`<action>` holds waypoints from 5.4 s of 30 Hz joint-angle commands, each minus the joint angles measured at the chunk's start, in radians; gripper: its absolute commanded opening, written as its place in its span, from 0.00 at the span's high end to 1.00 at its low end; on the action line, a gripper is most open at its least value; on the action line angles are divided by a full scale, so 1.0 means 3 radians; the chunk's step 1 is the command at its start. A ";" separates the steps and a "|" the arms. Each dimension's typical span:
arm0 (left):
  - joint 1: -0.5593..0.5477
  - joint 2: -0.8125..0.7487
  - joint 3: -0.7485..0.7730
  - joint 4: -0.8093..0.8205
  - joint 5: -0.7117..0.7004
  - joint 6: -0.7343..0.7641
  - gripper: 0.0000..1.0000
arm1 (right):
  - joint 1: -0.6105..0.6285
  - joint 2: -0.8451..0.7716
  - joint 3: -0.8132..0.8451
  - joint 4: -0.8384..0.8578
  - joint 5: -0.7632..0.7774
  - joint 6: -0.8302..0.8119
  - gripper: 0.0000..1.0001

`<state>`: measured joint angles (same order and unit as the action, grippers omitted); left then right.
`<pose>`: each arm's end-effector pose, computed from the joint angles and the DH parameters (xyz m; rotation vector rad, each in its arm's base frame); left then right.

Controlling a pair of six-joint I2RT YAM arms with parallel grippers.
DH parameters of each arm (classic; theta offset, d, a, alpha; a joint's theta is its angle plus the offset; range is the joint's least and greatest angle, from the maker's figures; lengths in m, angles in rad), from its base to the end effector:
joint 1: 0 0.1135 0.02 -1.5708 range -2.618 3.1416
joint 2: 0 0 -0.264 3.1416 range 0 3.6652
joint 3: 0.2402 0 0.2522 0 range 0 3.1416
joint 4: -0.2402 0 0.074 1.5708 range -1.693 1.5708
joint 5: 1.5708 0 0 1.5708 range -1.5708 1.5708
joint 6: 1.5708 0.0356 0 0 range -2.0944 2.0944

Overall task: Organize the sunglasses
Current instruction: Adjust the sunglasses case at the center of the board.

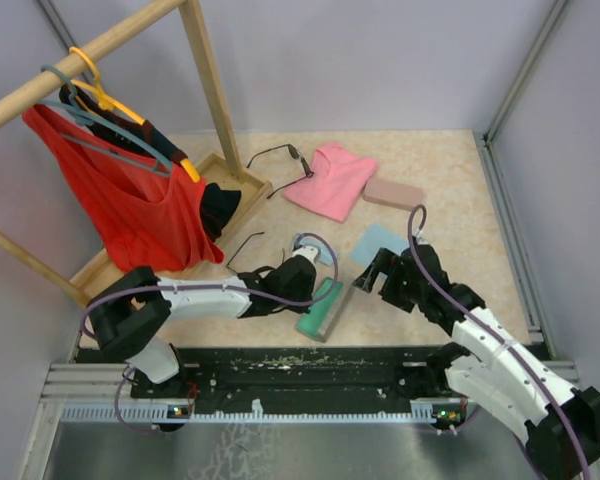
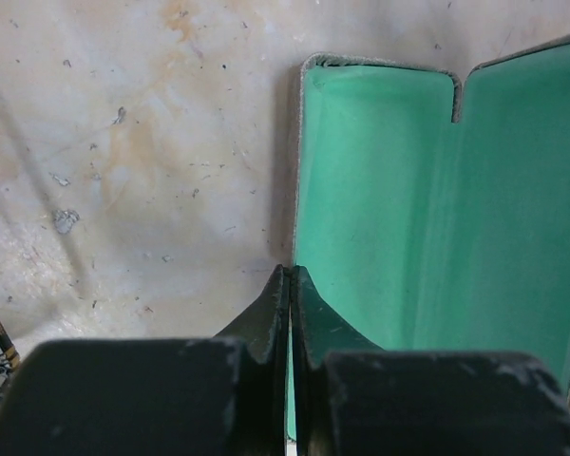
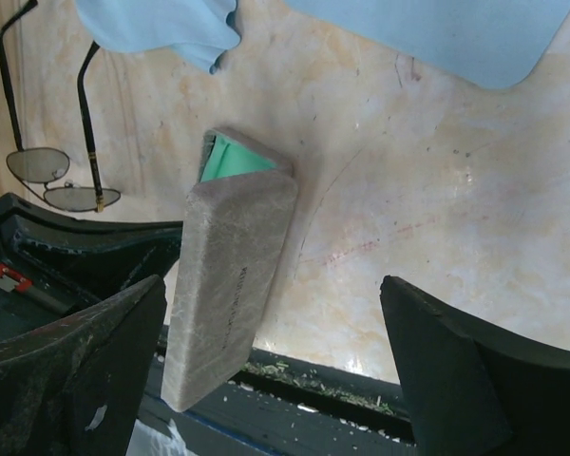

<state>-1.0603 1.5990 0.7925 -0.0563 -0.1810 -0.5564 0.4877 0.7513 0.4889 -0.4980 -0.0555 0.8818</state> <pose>0.1576 -0.2684 0.1593 0.5377 2.4224 -0.5073 0.1392 0.0761 0.2126 0.4514 2.4102 0.7179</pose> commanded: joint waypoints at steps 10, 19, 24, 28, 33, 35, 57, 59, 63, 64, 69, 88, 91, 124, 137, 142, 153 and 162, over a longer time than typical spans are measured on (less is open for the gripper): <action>-0.0035 -0.0363 -0.0430 0.0613 0.0362 -0.0432 0.90 | 0.0237 0.0292 0.0434 -0.0153 -0.0063 -0.0029 0.17; -0.0073 -0.0401 -0.0599 0.0784 0.0499 -0.0425 0.84 | 0.0803 0.0728 0.0642 -0.0256 0.0472 0.0085 0.17; -0.0085 -0.0470 -0.0683 0.0843 0.0511 -0.0417 0.79 | 0.1028 0.0926 0.0738 -0.0294 0.0593 0.0101 0.20; -0.0091 -0.0516 -0.0724 0.0869 0.0517 -0.0411 0.77 | 0.1219 0.1129 0.0854 -0.0320 0.0684 0.0065 0.28; -0.0093 -0.0604 -0.0781 0.0898 0.0525 -0.0411 0.74 | 0.1355 0.1332 0.0979 -0.0371 0.0796 -0.0021 0.36; -0.0093 -0.0644 -0.0795 0.0897 0.0522 -0.0402 0.73 | 0.1392 0.1389 0.1026 -0.0399 0.0845 -0.0071 0.39; -0.0086 -0.1620 -0.0729 0.0185 -0.0220 -0.0217 0.66 | 0.1473 0.1760 0.1476 -0.0631 0.1036 -0.0664 0.84; -0.0083 -0.1690 -0.0729 0.0132 -0.0305 -0.0196 0.66 | 0.1473 0.1791 0.1518 -0.0621 0.0997 -0.0776 0.85; -0.0086 -0.1826 -0.0715 -0.0017 -0.0482 -0.0153 0.66 | 0.1475 0.1845 0.1610 -0.0617 0.1002 -0.1060 0.89; -0.0084 -0.1863 -0.0714 -0.0046 -0.0526 -0.0147 0.66 | 0.1475 0.1858 0.1634 -0.0608 0.1025 -0.1151 0.89; -0.0086 -0.2056 -0.0754 -0.0164 -0.0719 -0.0115 0.64 | 0.1473 0.1936 0.1814 -0.0613 0.1261 -0.1665 0.95; -0.0073 -0.2365 -0.0739 -0.0375 -0.0867 0.0013 0.62 | 0.0666 0.2131 0.2230 0.0535 0.1068 -0.4745 1.00; -0.0067 -0.2387 -0.0715 -0.0405 -0.0872 0.0053 0.62 | 0.0507 0.2349 0.2468 0.0462 0.0864 -0.5050 1.00; -0.0059 -0.2944 -0.0755 -0.0610 -0.1305 0.0146 0.60 | 0.0573 0.4188 0.4327 -0.0673 0.0480 -0.5614 1.00; -0.0060 -0.2974 -0.0754 -0.0615 -0.1332 0.0177 0.60 | 0.0623 0.4190 0.4252 -0.0765 0.0213 -0.5638 1.00; -0.0060 -0.2984 -0.0763 -0.0634 -0.1334 0.0164 0.60 | 0.0639 0.4168 0.4237 -0.0920 0.0014 -0.5670 1.00; -0.0059 -0.2989 -0.0768 -0.0646 -0.1331 0.0157 0.60 | 0.0680 0.4125 0.4173 -0.1040 -0.0233 -0.5754 0.94; -0.0060 -0.3024 -0.0780 -0.0694 -0.1354 0.0135 0.60 | 0.0681 0.4175 0.4204 -0.0936 -0.0194 -0.5665 0.74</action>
<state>-1.0817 0.7113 0.5575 -0.2516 -0.5724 -0.5182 0.6807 2.0277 1.7241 -0.8051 -0.0826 -0.8261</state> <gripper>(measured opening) 0.401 0.241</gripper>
